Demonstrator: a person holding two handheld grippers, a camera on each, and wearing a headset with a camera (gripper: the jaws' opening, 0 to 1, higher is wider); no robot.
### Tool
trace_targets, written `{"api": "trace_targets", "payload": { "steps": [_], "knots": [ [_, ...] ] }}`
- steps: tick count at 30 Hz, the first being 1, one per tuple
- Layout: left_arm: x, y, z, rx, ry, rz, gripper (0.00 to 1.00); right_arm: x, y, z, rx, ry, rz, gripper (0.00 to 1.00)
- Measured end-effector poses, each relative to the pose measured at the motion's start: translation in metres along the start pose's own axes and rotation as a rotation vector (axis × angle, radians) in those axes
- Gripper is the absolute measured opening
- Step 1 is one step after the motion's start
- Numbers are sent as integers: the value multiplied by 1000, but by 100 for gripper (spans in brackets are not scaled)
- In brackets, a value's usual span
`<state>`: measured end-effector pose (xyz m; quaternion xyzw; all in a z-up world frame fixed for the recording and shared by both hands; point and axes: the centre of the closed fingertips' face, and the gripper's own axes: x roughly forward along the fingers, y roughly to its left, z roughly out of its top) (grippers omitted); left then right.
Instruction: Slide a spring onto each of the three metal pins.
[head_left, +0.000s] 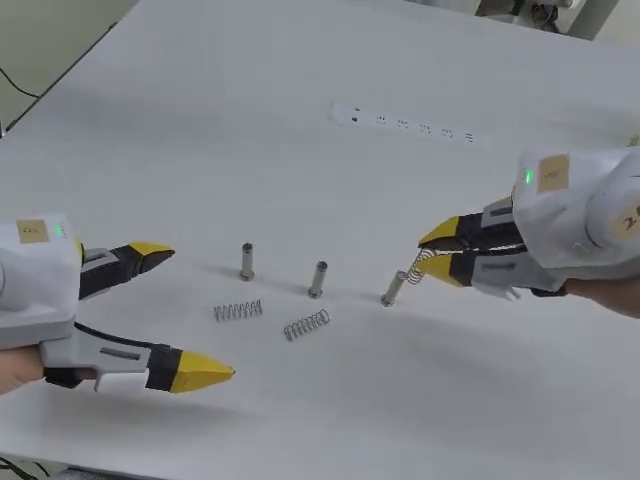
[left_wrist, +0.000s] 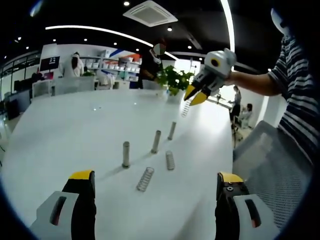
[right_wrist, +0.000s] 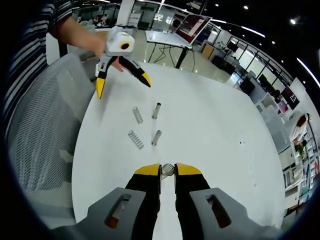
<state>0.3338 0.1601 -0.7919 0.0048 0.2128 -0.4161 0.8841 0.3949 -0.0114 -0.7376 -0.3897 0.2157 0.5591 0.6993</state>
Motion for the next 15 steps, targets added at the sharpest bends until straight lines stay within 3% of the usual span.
{"api": "trace_targets", "payload": {
  "steps": [15],
  "knots": [
    [-3,3,5,6,-8,10,98,10,-10,-3,51,-6,-10,7]
  ]
}}
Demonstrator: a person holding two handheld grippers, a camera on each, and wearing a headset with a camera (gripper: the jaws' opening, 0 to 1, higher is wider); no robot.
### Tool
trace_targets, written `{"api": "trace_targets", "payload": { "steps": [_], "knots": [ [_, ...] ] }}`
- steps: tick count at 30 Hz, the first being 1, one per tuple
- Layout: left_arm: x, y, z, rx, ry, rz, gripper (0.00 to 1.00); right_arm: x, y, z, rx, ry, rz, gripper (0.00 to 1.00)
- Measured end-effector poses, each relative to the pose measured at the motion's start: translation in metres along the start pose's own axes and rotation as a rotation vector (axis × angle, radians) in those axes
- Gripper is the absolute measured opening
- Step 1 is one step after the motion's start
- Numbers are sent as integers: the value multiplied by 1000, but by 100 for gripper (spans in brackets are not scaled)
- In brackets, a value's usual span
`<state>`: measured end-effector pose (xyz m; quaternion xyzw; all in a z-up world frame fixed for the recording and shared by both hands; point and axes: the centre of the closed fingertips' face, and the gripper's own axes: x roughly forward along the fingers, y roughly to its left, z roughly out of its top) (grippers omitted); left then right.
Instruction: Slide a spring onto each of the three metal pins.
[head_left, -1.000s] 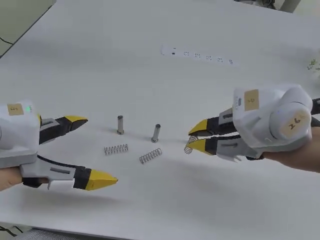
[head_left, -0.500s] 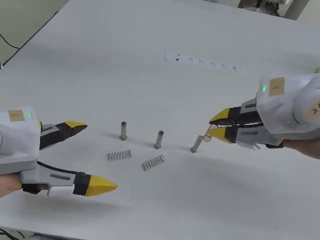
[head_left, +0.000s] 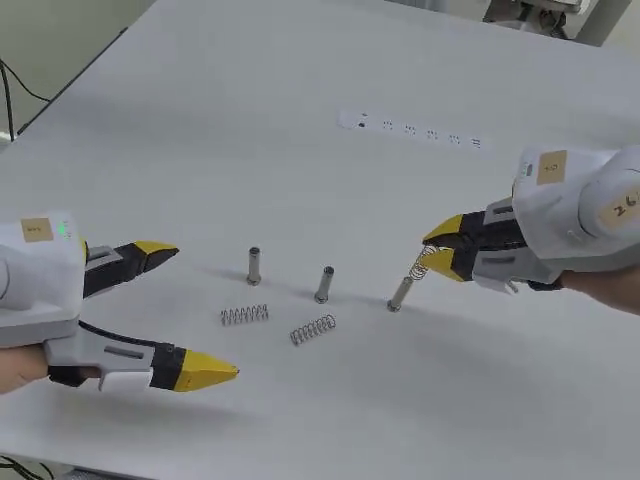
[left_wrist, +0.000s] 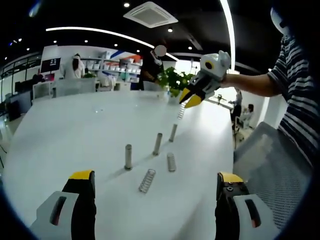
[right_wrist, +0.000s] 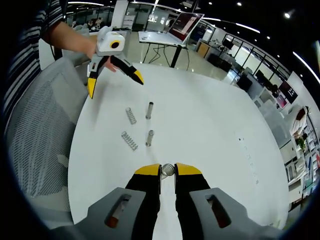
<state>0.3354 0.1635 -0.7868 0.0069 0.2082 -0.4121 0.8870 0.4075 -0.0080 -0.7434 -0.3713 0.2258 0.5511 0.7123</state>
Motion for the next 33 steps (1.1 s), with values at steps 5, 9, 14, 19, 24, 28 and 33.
{"api": "trace_targets", "payload": {
  "steps": [5,9,14,19,24,28,33],
  "knots": [
    [-1,0,0,-1,1,3,98,2,0,0,11,-3,0,7],
    [-2,0,-1,-1,0,5,98,3,0,-1,15,-2,1,7],
    [-1,-1,0,-1,0,5,98,5,-1,-2,23,-4,3,7],
    [-1,-1,0,-1,-1,6,98,6,-1,-3,22,-3,3,7],
    [-1,0,0,0,-1,9,98,8,-1,-5,22,-1,1,7],
    [0,0,-1,-1,0,10,98,8,-1,-6,25,1,3,7],
    [1,-1,0,-5,-2,8,98,8,-1,-6,29,-2,2,7]
  ]
}}
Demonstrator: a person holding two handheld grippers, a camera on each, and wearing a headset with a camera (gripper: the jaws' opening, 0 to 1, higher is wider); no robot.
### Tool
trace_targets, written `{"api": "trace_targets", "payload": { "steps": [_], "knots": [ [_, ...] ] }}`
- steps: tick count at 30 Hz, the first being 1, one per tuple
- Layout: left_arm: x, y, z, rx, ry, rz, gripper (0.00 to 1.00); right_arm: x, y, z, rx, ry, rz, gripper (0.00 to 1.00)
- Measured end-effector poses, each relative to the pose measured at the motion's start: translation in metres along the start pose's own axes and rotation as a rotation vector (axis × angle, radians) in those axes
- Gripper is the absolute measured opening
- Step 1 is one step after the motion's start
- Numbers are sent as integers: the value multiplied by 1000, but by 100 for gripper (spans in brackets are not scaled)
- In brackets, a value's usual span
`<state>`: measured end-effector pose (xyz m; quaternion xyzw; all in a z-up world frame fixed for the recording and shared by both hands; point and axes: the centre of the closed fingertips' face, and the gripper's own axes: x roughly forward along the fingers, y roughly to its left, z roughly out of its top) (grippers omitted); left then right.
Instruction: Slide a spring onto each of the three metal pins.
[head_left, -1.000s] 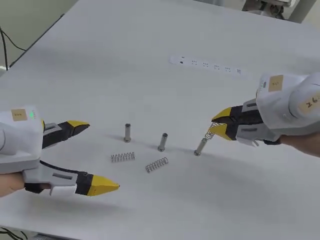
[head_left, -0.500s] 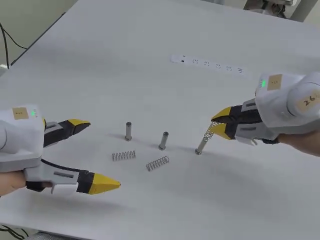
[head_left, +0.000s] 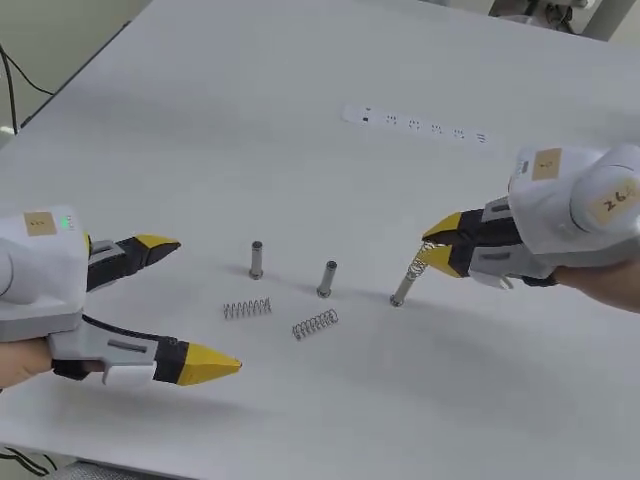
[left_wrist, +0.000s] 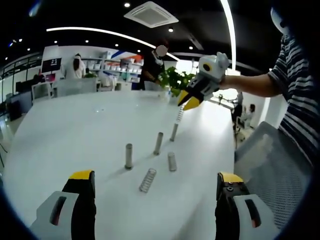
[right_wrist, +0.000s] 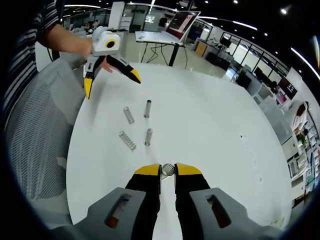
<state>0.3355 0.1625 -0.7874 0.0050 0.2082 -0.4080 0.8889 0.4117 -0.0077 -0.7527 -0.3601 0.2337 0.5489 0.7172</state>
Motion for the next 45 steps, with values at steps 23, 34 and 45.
{"api": "trace_targets", "payload": {
  "steps": [23,34,45],
  "knots": [
    [0,3,-2,-4,-4,3,98,6,0,-6,12,9,4,7],
    [-1,4,-3,-9,0,10,98,15,1,-12,19,22,15,7],
    [-3,4,-3,-17,-4,19,98,32,5,-28,86,36,36,8]
  ]
}}
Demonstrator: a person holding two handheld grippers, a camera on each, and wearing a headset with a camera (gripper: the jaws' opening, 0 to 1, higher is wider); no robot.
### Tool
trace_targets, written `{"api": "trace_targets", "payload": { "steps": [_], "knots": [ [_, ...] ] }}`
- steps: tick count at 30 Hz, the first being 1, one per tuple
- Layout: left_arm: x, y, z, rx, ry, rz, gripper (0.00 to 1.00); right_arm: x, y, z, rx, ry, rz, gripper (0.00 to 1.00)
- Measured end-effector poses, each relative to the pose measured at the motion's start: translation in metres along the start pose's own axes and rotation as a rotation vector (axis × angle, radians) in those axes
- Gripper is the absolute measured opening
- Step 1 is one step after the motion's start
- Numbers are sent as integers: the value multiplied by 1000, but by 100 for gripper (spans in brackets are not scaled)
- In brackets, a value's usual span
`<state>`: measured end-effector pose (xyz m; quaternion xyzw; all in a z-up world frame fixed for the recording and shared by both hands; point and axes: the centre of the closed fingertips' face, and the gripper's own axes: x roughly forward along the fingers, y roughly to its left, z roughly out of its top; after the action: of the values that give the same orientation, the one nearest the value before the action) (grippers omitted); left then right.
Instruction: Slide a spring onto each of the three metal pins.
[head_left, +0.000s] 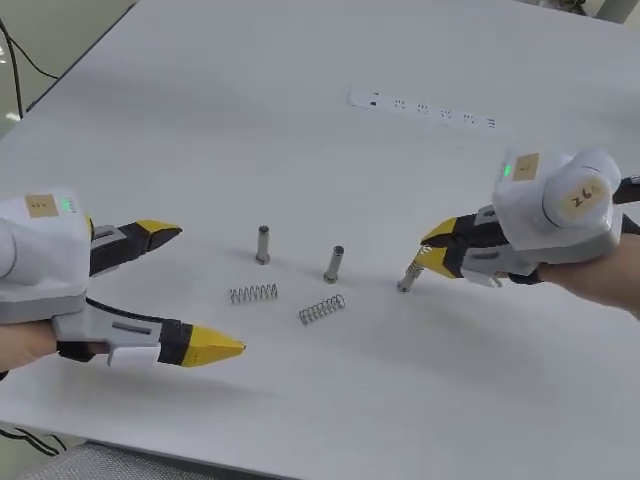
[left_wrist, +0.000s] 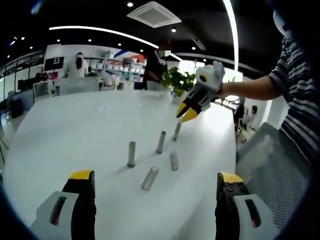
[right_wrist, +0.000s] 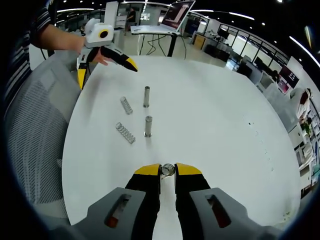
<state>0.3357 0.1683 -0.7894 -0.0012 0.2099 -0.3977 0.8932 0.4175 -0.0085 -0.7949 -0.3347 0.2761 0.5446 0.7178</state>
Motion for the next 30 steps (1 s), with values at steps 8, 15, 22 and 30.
{"api": "trace_targets", "payload": {
  "steps": [8,15,22,30],
  "knots": [
    [0,0,2,-7,-8,5,98,11,3,-10,27,20,10,8],
    [-1,0,1,-7,-2,4,98,16,7,-16,47,26,14,8],
    [-2,0,1,-12,-5,8,98,17,7,-17,64,16,12,8],
    [-1,-2,2,-1,-4,8,98,17,7,-16,68,9,10,9]
  ]
}}
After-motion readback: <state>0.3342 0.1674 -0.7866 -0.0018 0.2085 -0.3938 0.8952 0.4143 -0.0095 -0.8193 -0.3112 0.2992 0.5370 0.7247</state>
